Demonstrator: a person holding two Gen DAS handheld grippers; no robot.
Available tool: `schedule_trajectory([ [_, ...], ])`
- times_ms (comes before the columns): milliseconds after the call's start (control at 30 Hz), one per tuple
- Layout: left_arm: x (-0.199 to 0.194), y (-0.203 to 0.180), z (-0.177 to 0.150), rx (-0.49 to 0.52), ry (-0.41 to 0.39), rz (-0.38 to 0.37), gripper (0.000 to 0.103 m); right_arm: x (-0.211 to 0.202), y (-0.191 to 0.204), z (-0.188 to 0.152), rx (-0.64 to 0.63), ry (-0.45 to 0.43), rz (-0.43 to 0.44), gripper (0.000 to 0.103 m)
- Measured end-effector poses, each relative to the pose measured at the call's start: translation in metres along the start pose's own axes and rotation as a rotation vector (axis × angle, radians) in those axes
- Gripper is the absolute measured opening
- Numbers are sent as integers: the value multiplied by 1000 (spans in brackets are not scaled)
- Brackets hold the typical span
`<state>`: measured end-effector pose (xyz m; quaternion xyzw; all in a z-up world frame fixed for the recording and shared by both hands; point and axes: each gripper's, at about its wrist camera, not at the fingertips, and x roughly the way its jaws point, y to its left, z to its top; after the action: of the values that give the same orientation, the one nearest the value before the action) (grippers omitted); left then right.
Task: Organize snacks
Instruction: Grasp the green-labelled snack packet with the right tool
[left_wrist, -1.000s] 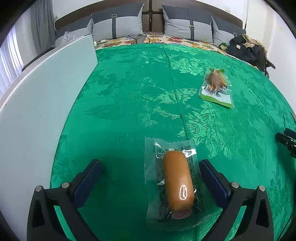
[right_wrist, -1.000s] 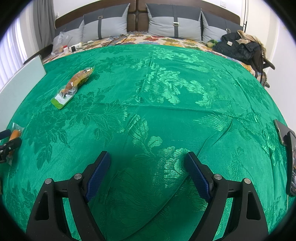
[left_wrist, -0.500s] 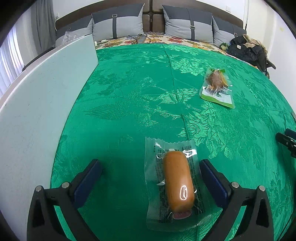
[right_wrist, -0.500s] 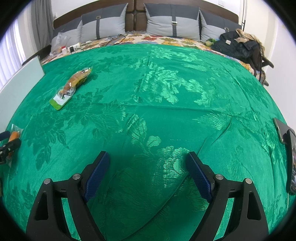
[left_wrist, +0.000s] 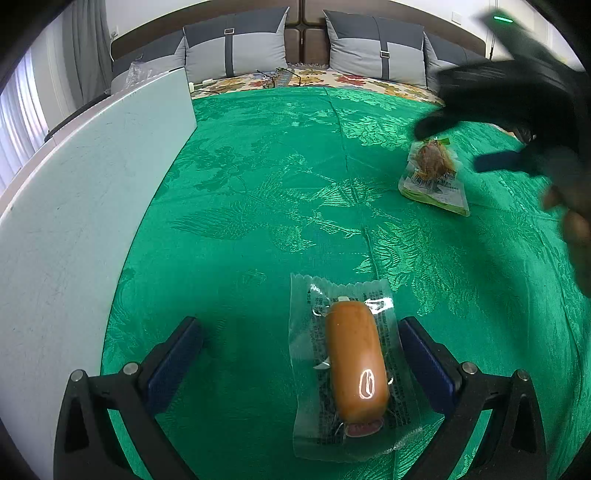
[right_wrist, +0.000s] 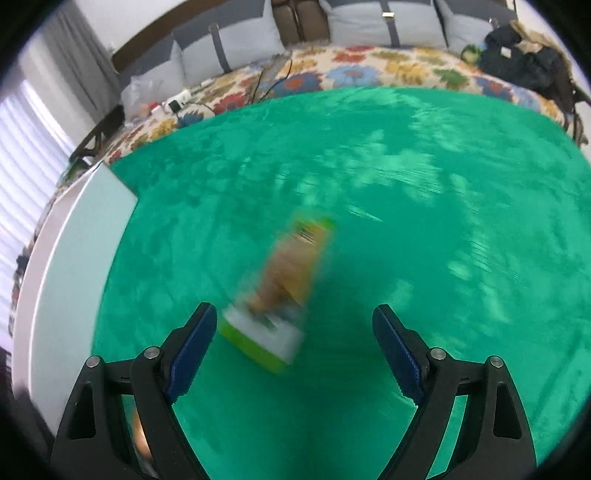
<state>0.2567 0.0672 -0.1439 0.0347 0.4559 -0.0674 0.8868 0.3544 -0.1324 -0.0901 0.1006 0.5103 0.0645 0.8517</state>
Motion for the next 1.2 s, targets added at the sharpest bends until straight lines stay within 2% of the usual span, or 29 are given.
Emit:
schedule_trajectory([
  [167,0,0,0,0,0,0,103,39,23,4,-33,90,-87,87],
  [233,0,0,0,0,0,0,103,36,24,2,-58,53,-137,85],
  [267,0,0,0,0,0,0,103,33,19,0,-49,44,-148,78],
  [300,0,0,0,0,0,0,103,28,15,-1,-46,21,-152,63],
  [433,0,0,0,-1,0,1,103,9,-7,-14,-45,-7,-111,59],
  [667,0,0,0,-1,0,1,103,-36,-32,-69,-212,-2,-80,58],
  [767,0,0,0,-1,0,1,103,-50,-49,-101,-255,-9,-54,58],
  [900,0,0,0,-1,0,1,103,-53,-69,-123,-297,-67,-34,65],
  [933,0,0,0,-1,0,1,103,-53,-70,-126,-311,-95,-44,67],
  [967,0,0,0,-1,0,2,103,-50,-69,-126,-320,-100,-67,78],
  [1000,0,0,0,-1,0,1,103,-48,-69,-128,-333,-120,-88,85],
  [1033,0,0,0,0,0,2,103,-47,-70,-130,-335,-143,-90,87],
  [1200,0,1,1,0,-1,2,103,-37,-75,-125,-319,-138,-83,90],
])
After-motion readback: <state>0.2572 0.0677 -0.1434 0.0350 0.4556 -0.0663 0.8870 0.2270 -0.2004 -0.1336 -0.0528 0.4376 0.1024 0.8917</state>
